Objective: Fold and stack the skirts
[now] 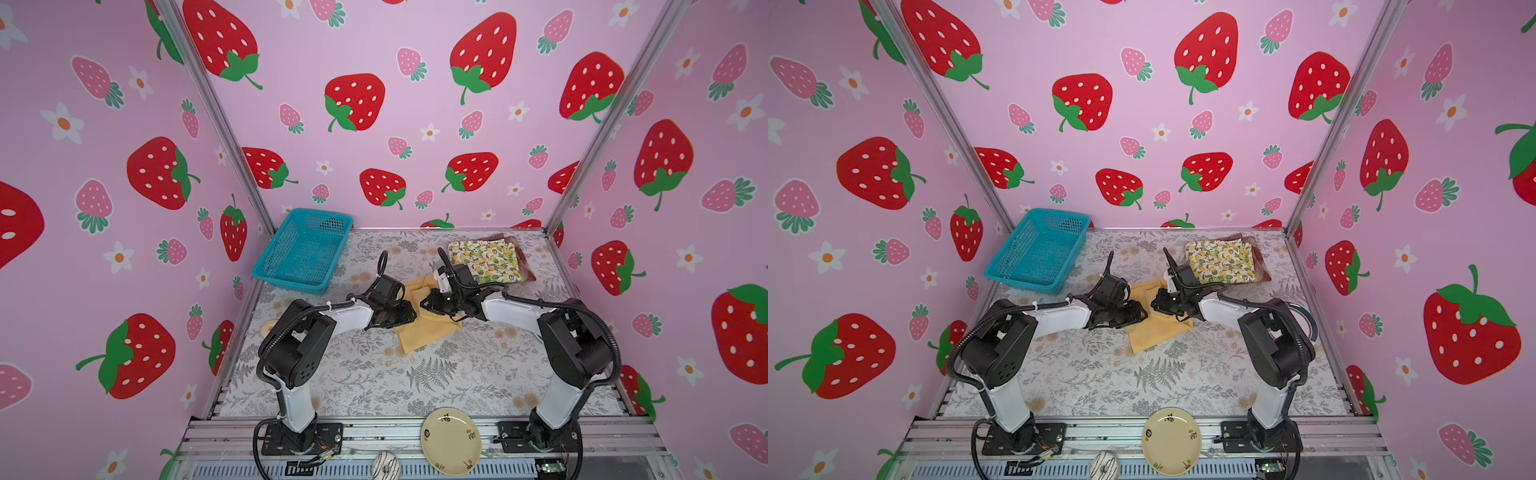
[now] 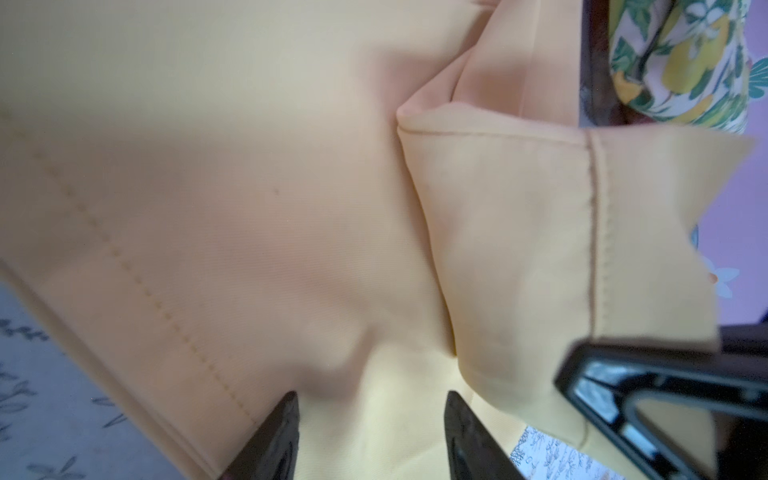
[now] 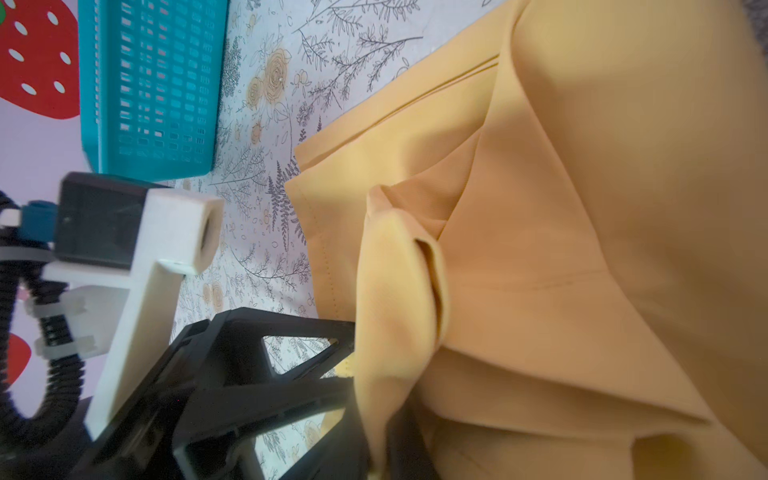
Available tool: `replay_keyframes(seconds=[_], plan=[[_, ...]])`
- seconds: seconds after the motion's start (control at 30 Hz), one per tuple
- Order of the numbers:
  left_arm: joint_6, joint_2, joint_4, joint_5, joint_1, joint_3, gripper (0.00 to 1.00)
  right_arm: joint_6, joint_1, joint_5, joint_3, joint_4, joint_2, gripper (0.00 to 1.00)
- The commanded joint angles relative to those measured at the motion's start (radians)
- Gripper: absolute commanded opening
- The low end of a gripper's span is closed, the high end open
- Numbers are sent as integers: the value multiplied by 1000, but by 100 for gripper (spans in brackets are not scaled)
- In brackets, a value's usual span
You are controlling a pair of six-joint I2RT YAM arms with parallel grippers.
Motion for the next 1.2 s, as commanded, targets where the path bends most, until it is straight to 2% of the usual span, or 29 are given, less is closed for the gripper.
replay_keyframes(seconds=[0.0, 0.2, 0.33, 0.63, 0.7, 1.17], plan=[[9, -3, -54, -14, 1, -16, 58, 53, 6, -45, -21, 85, 26, 15], [16, -33, -62, -33, 0, -24, 57, 93, 5, -76, -38, 155, 60, 32], [19, -49, -60, -38, 0, -34, 57, 142, 5, -101, -62, 234, 72, 35], [7, -114, -29, -69, 1, -99, 56, 229, 7, -130, -93, 355, 79, 51], [1, -134, -21, -77, 1, -118, 56, 245, 9, -133, -93, 374, 82, 57], [-24, -212, 20, -89, 42, -225, 56, 407, 70, -153, -47, 572, 126, 66]])
